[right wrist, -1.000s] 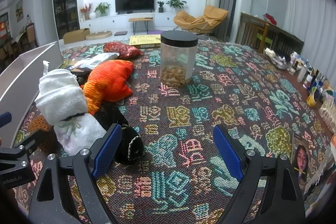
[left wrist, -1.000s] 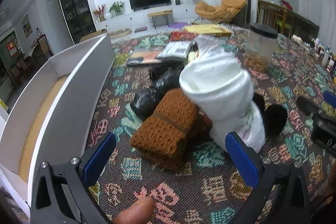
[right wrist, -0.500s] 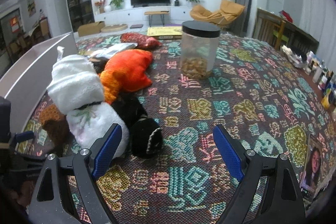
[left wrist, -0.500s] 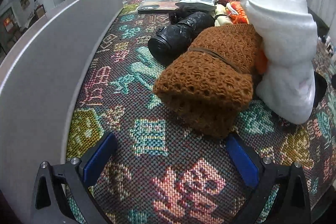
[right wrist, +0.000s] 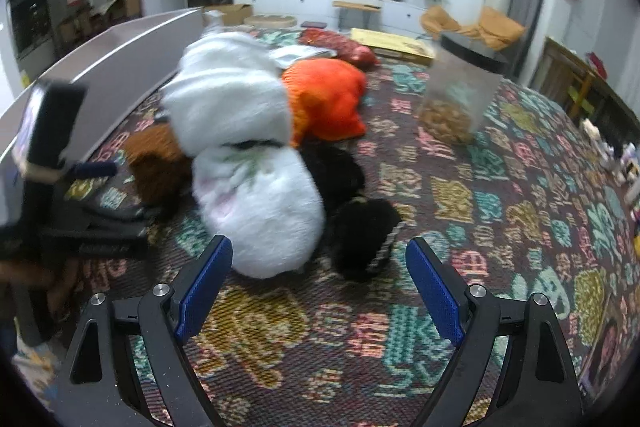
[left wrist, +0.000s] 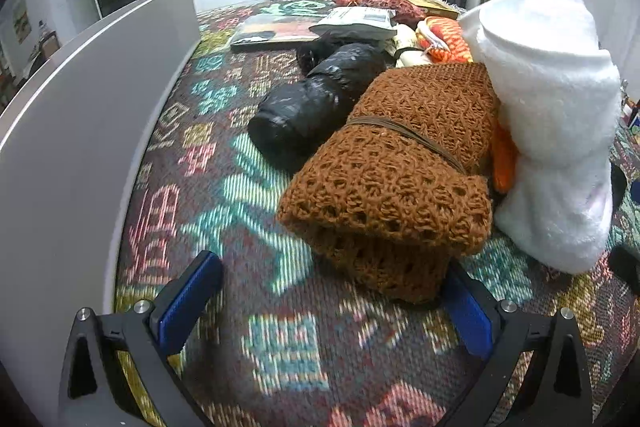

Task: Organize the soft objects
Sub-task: 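Reach the right gripper to the white towel bundle and close on it, then lift the white towel bundle with the right gripper and hold it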

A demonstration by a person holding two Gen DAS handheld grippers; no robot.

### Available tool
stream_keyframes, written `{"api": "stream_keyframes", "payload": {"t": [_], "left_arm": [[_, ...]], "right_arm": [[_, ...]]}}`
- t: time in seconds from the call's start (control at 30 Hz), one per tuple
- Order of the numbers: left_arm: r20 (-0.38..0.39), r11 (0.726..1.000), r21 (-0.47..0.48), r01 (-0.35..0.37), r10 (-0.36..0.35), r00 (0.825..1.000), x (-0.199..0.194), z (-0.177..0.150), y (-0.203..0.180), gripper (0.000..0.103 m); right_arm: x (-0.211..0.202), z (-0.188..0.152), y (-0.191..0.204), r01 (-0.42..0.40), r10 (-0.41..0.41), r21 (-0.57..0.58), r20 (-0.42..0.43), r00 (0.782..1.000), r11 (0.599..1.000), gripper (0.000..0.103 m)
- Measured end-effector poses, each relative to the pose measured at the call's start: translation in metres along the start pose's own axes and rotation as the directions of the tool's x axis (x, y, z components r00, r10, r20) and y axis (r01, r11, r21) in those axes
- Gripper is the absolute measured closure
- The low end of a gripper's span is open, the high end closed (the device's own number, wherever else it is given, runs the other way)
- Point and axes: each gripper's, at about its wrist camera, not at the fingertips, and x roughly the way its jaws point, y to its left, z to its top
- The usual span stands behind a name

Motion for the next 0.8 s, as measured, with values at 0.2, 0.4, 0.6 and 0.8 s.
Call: {"api": "stream_keyframes", "payload": {"t": [0.2, 0.4, 0.6, 0.8], "left_arm": [[0.003, 1.0, 0.002, 0.005, -0.005, 1.0, 0.003, 0.004, 0.0, 0.0], [0.004, 1.0, 0.002, 0.005, -0.005, 1.0, 0.001, 0.003, -0.001, 0.0], [0.004, 1.0, 0.002, 0.005, -0.005, 1.0, 0.002, 0.004, -0.001, 0.0], [0.004, 1.0, 0.002, 0.005, -0.005, 1.0, 0.002, 0.004, -0.001, 0.0]], "right_arm": [[0.009, 0.003, 0.008, -0.059, 0.059, -0.004, -0.014, 0.998, 0.998, 0.013], [0.03, 0.012, 0.033, 0.022, -0.022, -0.11, 0.008, 1.0, 0.994, 0.013], [0.037, 0.012, 0.031, -0.014, 0.016, -0.131, 0.02, 1.0, 0.991, 0.066], [-0.009, 0.028, -0.057, -0.385, 0.349, 0.236, 0.18, 0.92, 0.892, 0.067]]}}
